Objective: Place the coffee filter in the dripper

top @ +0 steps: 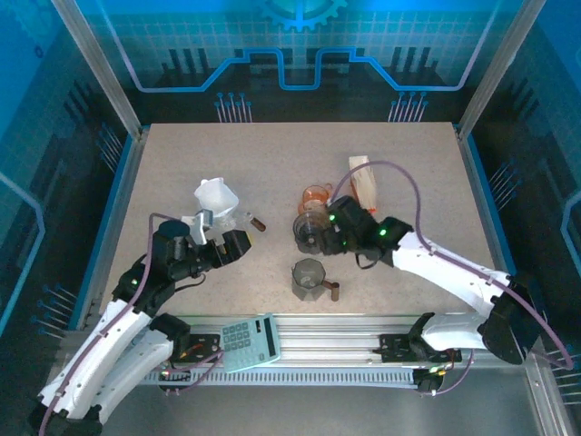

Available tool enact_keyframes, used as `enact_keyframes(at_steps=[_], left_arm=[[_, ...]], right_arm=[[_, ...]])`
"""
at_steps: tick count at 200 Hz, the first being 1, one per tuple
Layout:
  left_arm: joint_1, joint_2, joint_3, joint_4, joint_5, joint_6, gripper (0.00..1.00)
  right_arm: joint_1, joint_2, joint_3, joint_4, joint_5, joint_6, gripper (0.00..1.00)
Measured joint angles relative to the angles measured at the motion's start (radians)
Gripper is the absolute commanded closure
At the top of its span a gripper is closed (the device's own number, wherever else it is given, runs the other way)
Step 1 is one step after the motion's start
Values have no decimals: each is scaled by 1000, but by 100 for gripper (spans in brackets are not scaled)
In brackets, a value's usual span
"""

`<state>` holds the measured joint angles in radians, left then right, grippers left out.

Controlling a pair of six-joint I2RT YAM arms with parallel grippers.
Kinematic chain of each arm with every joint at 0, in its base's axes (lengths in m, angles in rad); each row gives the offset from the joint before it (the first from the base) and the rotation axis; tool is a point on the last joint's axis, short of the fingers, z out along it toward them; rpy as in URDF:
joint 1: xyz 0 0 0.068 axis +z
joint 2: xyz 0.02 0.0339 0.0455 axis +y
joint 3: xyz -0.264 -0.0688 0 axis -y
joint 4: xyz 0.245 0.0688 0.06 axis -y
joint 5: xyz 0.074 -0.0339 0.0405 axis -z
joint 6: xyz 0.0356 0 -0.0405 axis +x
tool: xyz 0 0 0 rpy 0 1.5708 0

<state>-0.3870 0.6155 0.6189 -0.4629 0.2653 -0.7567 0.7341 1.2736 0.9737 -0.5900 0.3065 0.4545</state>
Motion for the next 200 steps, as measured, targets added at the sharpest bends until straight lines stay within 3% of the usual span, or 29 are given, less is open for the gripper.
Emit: enact_keyframes(at_steps=[37, 73, 138, 200], left_arm=[[-4, -32, 19, -64, -88, 24, 1], [-4, -86, 68, -143, -204, 42, 1], [-4, -213, 80, -268, -410, 51, 1], [-4, -280, 122, -355, -570, 50, 1]], right_arm=[[-196, 25, -1, 25, -11, 38, 33], [-319, 84, -5, 93, -73, 70, 35], [-376, 218, -44, 170, -143, 101, 43], [-379, 261, -53, 211, -174, 107, 68]])
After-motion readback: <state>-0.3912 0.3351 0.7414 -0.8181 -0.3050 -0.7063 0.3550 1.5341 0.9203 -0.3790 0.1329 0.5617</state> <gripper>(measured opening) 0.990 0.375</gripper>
